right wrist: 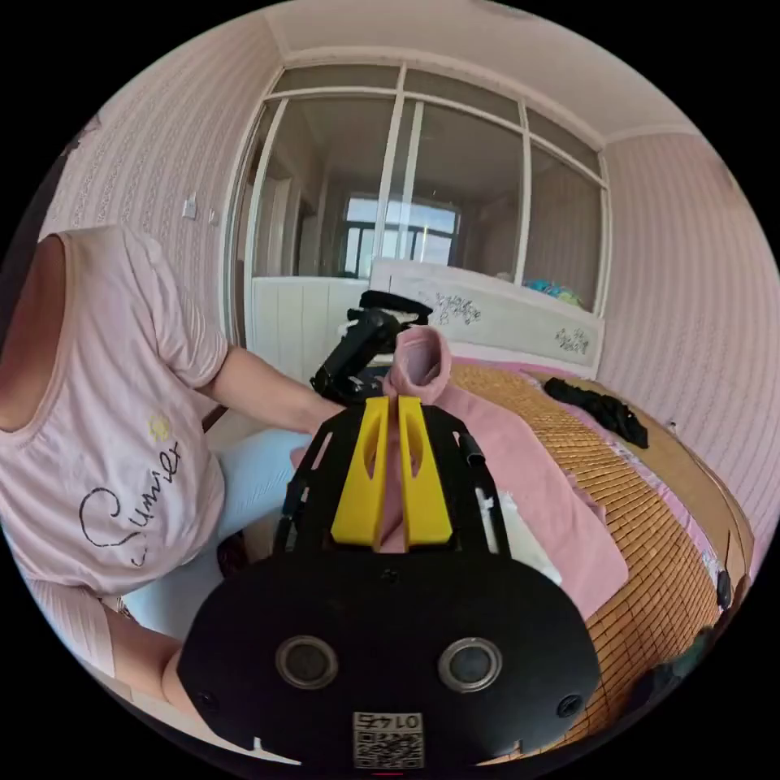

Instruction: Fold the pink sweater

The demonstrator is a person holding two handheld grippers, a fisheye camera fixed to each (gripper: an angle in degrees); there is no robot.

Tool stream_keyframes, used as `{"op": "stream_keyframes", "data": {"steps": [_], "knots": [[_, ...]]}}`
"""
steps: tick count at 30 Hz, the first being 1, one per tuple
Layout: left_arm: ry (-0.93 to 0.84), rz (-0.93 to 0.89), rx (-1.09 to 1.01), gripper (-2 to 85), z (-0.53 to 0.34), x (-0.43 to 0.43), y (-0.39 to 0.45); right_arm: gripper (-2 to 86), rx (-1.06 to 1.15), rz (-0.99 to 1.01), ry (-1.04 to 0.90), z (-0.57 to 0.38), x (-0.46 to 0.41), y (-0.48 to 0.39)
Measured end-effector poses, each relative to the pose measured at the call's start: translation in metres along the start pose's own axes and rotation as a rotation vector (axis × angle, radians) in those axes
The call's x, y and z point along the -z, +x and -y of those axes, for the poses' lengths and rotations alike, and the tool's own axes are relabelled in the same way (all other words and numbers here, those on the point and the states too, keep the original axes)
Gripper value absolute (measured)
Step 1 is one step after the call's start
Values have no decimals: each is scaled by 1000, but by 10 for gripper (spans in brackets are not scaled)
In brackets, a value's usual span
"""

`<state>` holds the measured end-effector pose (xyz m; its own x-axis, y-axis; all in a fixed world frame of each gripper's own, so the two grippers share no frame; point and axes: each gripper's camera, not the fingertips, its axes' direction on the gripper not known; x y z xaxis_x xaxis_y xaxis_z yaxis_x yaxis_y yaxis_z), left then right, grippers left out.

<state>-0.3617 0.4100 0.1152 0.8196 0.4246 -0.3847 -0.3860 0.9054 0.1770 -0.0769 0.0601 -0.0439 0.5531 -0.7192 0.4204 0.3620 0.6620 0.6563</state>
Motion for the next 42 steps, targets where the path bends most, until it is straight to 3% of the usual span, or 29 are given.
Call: {"op": "stream_keyframes", "data": {"steps": [4, 8, 12, 15, 17, 20, 24, 28, 36, 42], "knots": [[-88, 147, 303, -7, -79, 72, -86, 51, 73, 210, -375, 12, -148, -23], [-66, 215, 464, 11, -121, 125, -125, 90, 159, 169, -535, 16, -210, -51], [-52, 150, 453, 53, -112, 133, -130, 109, 169, 40, -569, 17, -214, -46], [-42, 149, 429, 61, -104, 139, -128, 100, 30, -19, -480, 11, -195, -12], [-41, 171, 409, 67, -100, 140, -128, 85, -104, 40, -388, 4, -184, 18], [-103, 226, 384, 84, -95, 131, -130, 85, -119, 175, -339, 3, -194, 28], [-204, 257, 402, 73, -100, 107, -143, 93, -63, 91, -519, 5, -239, 21], [-190, 253, 392, 18, -97, 116, -150, 112, -48, 71, -785, -16, -297, 26], [-215, 186, 358, 0, -94, 137, -142, 120, -120, 19, -794, -25, -283, 67], [-187, 175, 396, 1, -99, 139, -143, 108, -414, -215, -650, -54, -211, 142]]}}
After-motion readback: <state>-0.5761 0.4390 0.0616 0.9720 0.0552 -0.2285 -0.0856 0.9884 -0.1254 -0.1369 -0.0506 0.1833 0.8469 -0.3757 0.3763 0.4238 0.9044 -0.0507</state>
